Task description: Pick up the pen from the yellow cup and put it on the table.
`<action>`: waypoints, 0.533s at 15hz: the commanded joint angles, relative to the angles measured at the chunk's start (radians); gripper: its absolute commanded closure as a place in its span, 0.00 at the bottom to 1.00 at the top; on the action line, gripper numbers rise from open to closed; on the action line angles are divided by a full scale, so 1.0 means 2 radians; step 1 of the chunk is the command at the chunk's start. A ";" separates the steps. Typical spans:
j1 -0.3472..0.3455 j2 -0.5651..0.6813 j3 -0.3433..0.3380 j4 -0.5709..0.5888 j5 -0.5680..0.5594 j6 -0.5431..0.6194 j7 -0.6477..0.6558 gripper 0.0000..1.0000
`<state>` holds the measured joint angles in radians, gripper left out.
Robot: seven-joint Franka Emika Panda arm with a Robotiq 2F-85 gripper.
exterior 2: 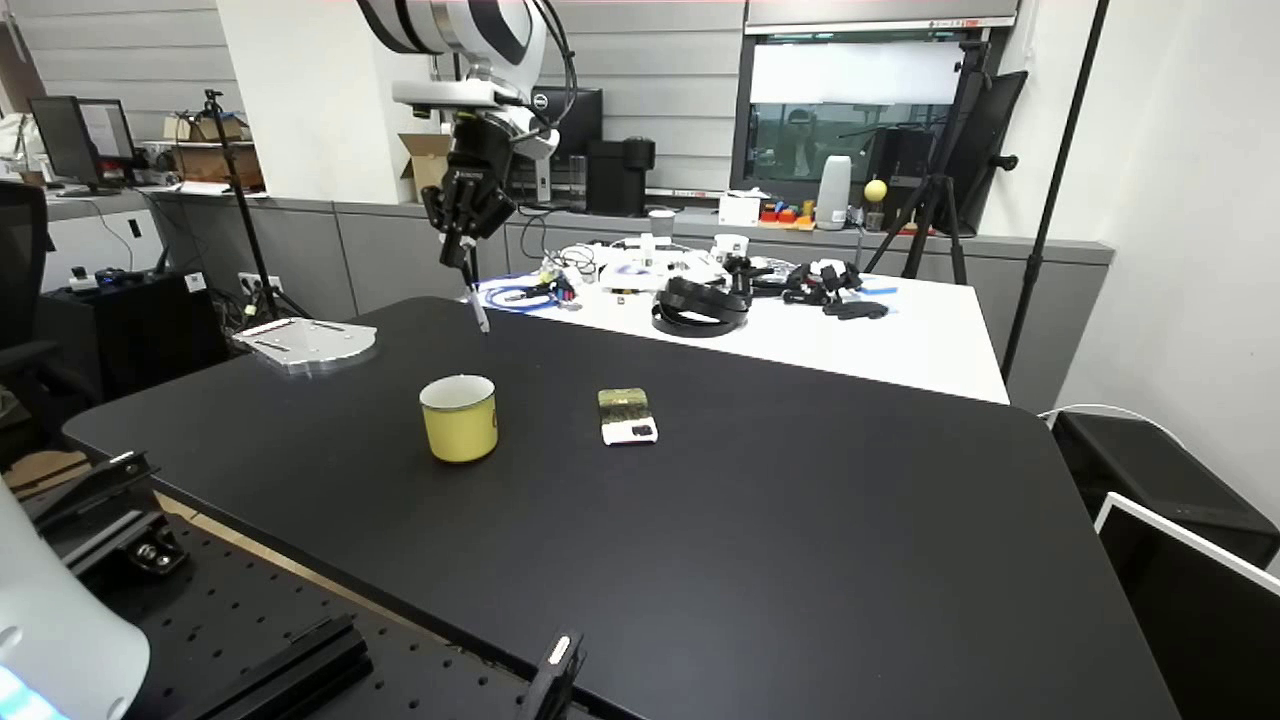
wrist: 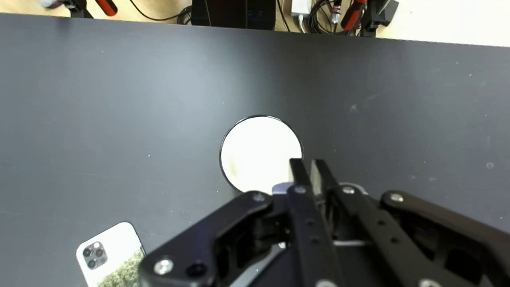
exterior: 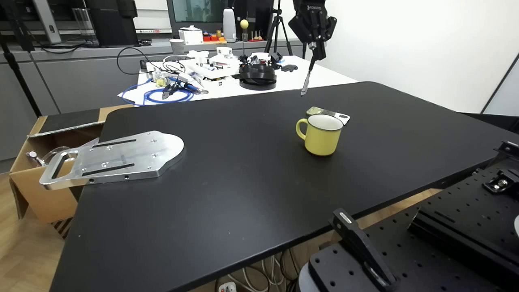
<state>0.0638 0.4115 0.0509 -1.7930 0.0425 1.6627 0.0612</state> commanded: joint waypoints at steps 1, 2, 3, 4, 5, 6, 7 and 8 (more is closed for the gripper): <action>0.002 -0.003 -0.005 0.013 -0.003 0.005 0.013 0.98; 0.003 -0.003 -0.005 0.011 -0.006 0.016 0.013 0.98; 0.005 -0.004 -0.005 0.006 -0.009 0.036 0.016 0.98; 0.007 -0.004 -0.005 0.001 -0.013 0.057 0.017 0.98; 0.010 -0.002 -0.006 -0.003 -0.017 0.078 0.021 0.98; 0.012 0.001 -0.006 -0.007 -0.021 0.097 0.027 0.98; 0.015 0.005 -0.007 -0.011 -0.024 0.117 0.035 0.98; 0.017 0.007 -0.008 -0.017 -0.027 0.137 0.043 0.98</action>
<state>0.0763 0.4198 0.0476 -1.7976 0.0151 1.8492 0.0821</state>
